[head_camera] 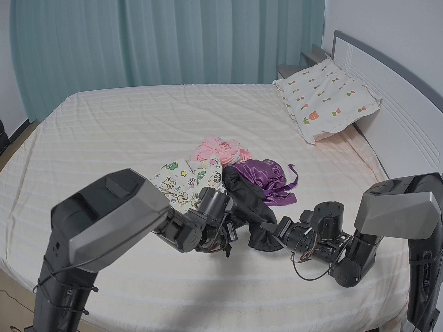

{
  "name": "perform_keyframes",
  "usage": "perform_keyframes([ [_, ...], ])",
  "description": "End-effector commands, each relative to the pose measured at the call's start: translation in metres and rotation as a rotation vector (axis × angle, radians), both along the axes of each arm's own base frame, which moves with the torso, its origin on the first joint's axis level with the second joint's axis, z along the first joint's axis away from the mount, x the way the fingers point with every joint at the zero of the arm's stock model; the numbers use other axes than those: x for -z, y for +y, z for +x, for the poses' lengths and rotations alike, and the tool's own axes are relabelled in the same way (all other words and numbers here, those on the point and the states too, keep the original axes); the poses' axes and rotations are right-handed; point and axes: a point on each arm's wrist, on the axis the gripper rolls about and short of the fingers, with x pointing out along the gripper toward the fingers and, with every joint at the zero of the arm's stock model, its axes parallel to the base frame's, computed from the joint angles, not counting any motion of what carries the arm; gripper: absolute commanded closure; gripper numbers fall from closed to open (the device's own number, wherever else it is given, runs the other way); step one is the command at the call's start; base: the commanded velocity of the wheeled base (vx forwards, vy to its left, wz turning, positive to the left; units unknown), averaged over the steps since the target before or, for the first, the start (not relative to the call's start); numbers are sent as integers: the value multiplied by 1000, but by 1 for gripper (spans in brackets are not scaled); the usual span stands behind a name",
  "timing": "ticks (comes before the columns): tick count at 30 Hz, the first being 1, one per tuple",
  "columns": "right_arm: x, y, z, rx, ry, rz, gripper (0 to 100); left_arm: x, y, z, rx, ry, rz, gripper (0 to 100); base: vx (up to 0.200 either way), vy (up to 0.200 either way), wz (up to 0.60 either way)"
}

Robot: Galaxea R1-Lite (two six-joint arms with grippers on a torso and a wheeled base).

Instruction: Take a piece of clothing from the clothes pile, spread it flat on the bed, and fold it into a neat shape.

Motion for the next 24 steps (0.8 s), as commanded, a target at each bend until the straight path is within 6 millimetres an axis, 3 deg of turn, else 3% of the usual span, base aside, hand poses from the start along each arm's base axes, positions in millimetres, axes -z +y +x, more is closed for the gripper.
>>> perform_keyframes([
  [1, -27, -2, -22, -85, -115, 62, 100, -95, 31, -29, -7, -124, -153, 100, 0, 0, 0],
  [2, -30, -2, -21, -84, -128, 63, 100, -99, 32, -31, -8, -132, -161, 100, 0, 0, 0],
  [3, -51, -6, -22, -84, -190, 81, 100, -124, 39, -41, -16, -183, -208, 100, 0, 0, 0],
  [5, -84, -11, -23, -80, -296, 112, 100, -157, 48, -55, -35, -256, -283, 100, 0, 0, 0],
  [6, -84, -11, -23, -80, -296, 112, 100, -157, 48, -55, -35, -256, -283, 100, 0, 0, 0],
  [7, -117, -13, -23, -81, -403, 147, 100, -183, 56, -66, -49, -326, -353, 100, 0, 0, 0],
  [8, -119, -14, -24, -80, -409, 150, 100, -185, 56, -67, -50, -330, -358, 100, 0, 0, 0],
  [9, -143, -17, -25, -72, -475, 172, 100, -204, 63, -77, -54, -389, -404, 100, 0, 0, 0],
  [10, -145, -17, -25, -70, -481, 174, 100, -205, 64, -78, -55, -393, -406, 100, 0, 0, 0],
  [11, -167, -23, -27, -58, -548, 194, 100, -220, 73, -88, -59, -438, -433, 100, 0, 0, 0],
  [15, -203, -34, -32, -41, -666, 232, 100, -248, 96, -103, -89, -515, -472, 100, 0, 0, 0],
  [21, -226, -48, -46, -54, -730, 247, 100, -265, 124, -120, -177, -589, -474, 100, 0, 0, 0],
  [24, -220, -47, -46, -61, -707, 236, 100, -265, 137, -129, -201, -596, -472, 100, 0, 0, 0],
])
